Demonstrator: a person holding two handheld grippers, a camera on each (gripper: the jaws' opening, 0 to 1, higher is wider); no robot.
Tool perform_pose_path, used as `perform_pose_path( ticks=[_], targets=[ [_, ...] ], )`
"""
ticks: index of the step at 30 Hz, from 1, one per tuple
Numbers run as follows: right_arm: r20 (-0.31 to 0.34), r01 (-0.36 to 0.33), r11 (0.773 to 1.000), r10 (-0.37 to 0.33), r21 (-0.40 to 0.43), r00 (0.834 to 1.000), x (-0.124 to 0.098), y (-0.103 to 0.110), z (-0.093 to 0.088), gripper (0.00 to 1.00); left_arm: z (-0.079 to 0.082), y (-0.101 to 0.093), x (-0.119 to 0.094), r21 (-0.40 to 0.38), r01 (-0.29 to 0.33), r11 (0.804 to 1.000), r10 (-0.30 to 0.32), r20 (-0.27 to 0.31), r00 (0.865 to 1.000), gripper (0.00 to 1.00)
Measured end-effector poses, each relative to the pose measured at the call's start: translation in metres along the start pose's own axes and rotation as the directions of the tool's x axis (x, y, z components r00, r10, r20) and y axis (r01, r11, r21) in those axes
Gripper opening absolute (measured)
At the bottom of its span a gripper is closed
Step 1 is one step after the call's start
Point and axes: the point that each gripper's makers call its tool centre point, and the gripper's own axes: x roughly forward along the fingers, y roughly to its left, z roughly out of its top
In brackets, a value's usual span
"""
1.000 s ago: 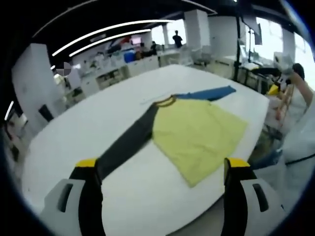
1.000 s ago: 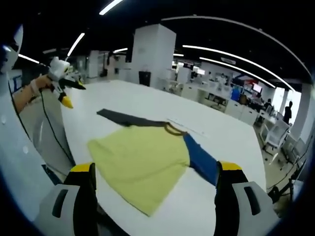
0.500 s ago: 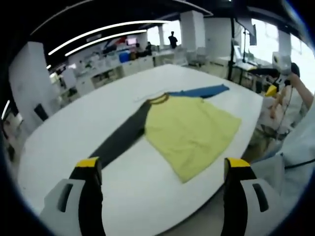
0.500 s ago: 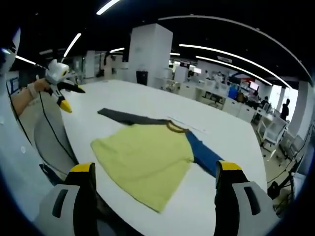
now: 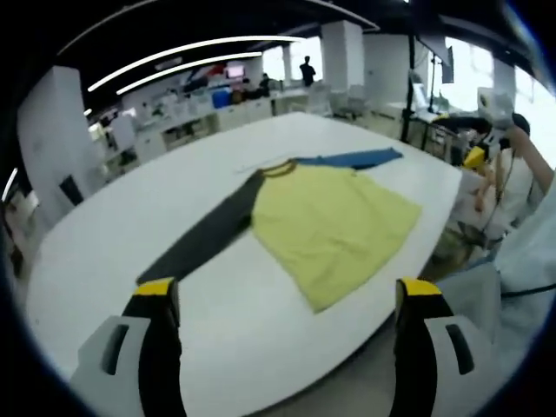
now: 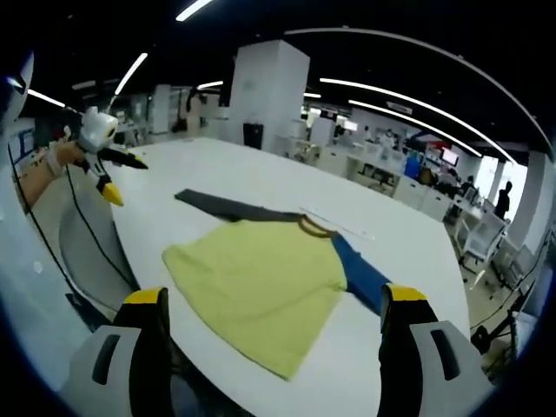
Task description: Fold the garment on the visible template until the final outline fits inside the template.
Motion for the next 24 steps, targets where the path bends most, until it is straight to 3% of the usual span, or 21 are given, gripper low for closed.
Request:
perform_pose_path(
  ticks=[13, 24],
  targets=[
    [-0.014, 0.024, 1.000, -0.024, 0.014, 1.000, 0.000, 0.000, -0.003, 1.00, 0.008, -0.014, 0.017, 0.009, 0.058, 0.998, -0.058, 0.002, 0.998, 1.00],
    [-0.017, 0.016, 0.999, -0.015, 0.038, 1.000, 0.000, -0.001, -0.012, 1.00, 0.000, -0.032, 0.023, -0.011, 0.093, 0.996, -0.093, -0.013, 0.996, 1.00]
  ],
)
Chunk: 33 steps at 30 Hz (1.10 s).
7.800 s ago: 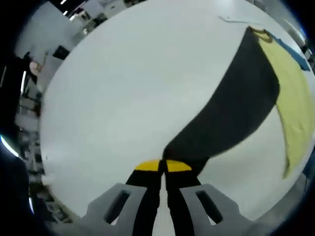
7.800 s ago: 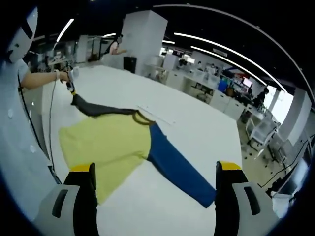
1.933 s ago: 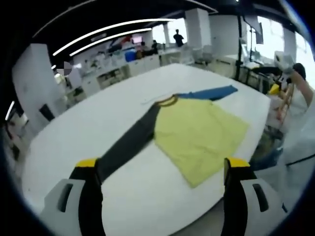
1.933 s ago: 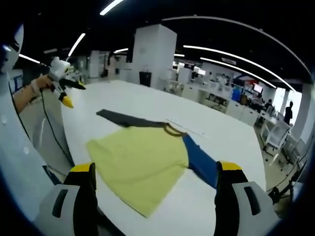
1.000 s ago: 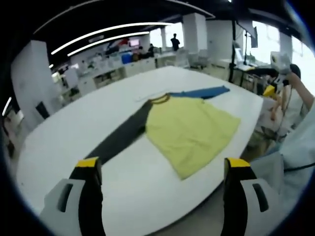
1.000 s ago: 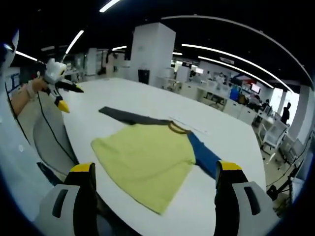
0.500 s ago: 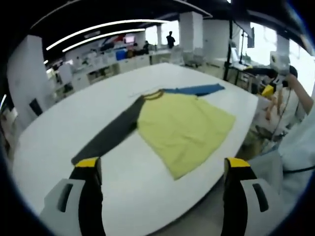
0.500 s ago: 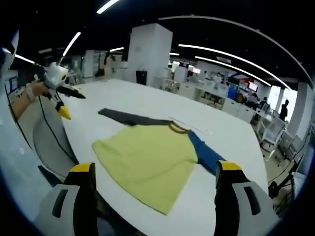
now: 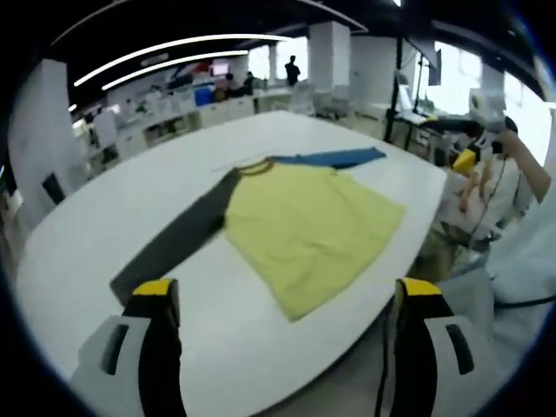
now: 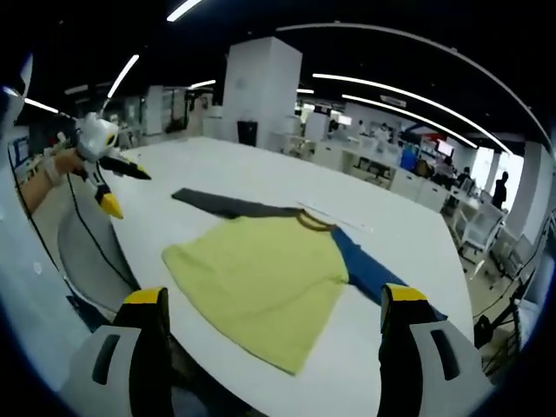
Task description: Fold the garment on the visible template until the final outline fits inside the template.
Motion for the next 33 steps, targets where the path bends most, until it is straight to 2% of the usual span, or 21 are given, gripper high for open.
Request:
perform_pose_path(
  ticks=[9, 14, 28, 33],
  targets=[
    [-0.011, 0.012, 1.000, -0.011, 0.017, 1.000, -0.004, -0.009, -0.014, 1.00, -0.003, -0.009, 0.014, -0.008, -0.005, 1.000, 0.005, -0.021, 1.000, 1.00],
    [-0.013, 0.011, 1.000, -0.010, 0.030, 1.000, -0.004, -0.010, -0.022, 1.00, -0.006, -0.017, 0.020, -0.003, 0.017, 1.000, -0.017, -0.036, 0.999, 1.00],
    [-0.031, 0.029, 0.997, -0.026, 0.078, 0.999, -0.002, -0.018, -0.041, 1.00, -0.016, -0.024, 0.034, -0.052, 0.038, 0.998, -0.041, -0.073, 0.996, 0.99],
    [-0.041, 0.029, 0.995, -0.026, 0.095, 0.999, 0.002, -0.021, -0.049, 1.00, -0.015, -0.025, 0.038, -0.065, 0.045, 0.997, -0.050, -0.070, 0.996, 0.98]
  ],
)
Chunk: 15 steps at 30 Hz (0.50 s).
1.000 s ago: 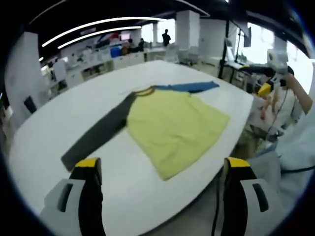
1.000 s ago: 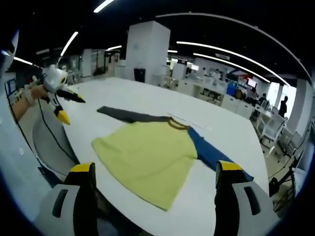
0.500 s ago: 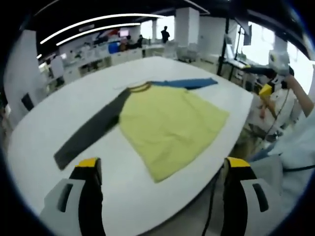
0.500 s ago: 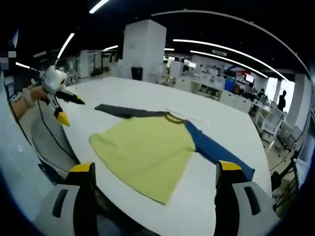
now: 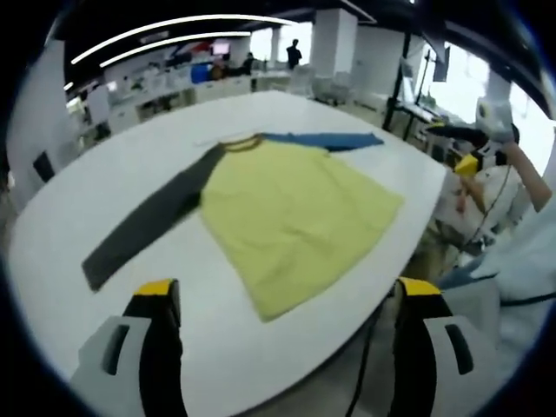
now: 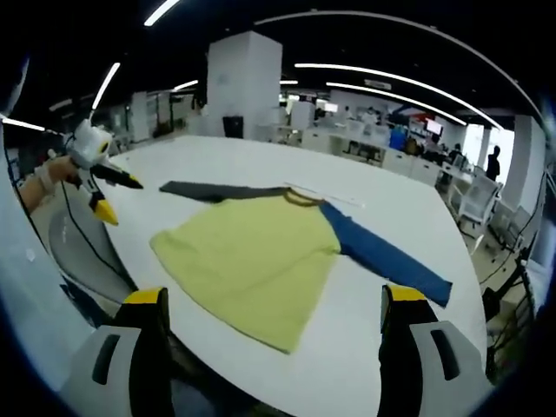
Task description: Fold the garment on the visible template until the final outline fits inside the template.
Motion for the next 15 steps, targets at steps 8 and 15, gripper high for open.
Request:
perform_pose_path(
  ticks=[8, 15],
  targets=[
    [-0.013, -0.006, 1.000, 0.006, 0.029, 1.000, 0.010, -0.005, -0.011, 1.00, 0.000, 0.001, 0.014, -0.030, 0.011, 0.999, -0.012, -0.013, 1.000, 0.95],
    [-0.020, -0.013, 0.998, 0.014, 0.061, 1.000, 0.018, -0.011, -0.019, 1.00, -0.005, 0.003, 0.028, -0.061, 0.012, 0.998, -0.014, -0.034, 0.999, 0.90]
  ],
)
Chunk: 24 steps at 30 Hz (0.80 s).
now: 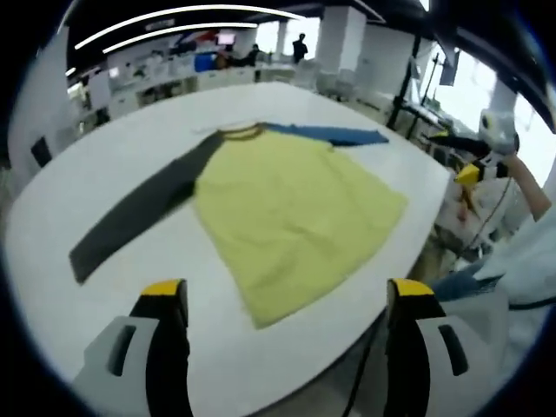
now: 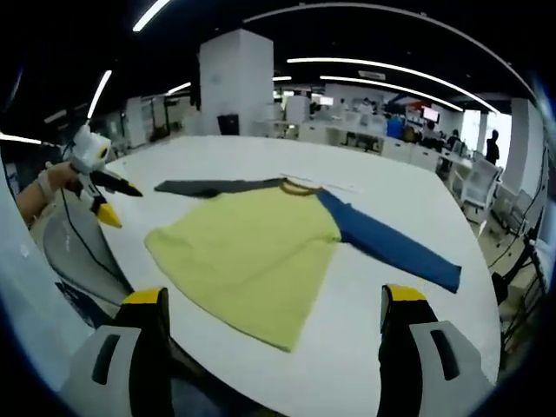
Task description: Fold the garment on the visible template until the final outline fits inside the template.
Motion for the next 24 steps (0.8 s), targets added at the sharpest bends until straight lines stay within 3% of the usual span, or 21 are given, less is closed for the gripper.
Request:
perform_pose_path(
  ticks=[8, 14, 18, 24],
  targets=[
    [-0.020, -0.007, 1.000, 0.008, 0.028, 1.000, 0.012, -0.004, -0.010, 1.00, -0.006, 0.004, 0.011, -0.049, -0.002, 0.999, 0.002, -0.008, 1.000, 0.84],
    [-0.037, -0.009, 0.998, 0.011, 0.055, 0.999, 0.022, -0.004, -0.022, 0.90, -0.013, 0.010, 0.018, -0.083, 0.001, 0.997, -0.002, -0.017, 1.000, 0.78],
    [-0.038, 0.002, 0.996, 0.001, 0.087, 0.999, 0.028, -0.005, -0.029, 0.78, -0.018, 0.013, 0.024, -0.105, 0.012, 0.994, -0.015, -0.028, 0.999, 0.72],
    [-0.047, 0.029, 0.987, -0.022, 0.155, 0.999, 0.036, -0.011, -0.054, 0.70, -0.027, 0.013, 0.032, -0.125, 0.034, 0.992, -0.042, -0.060, 0.997, 0.64]
  ],
)
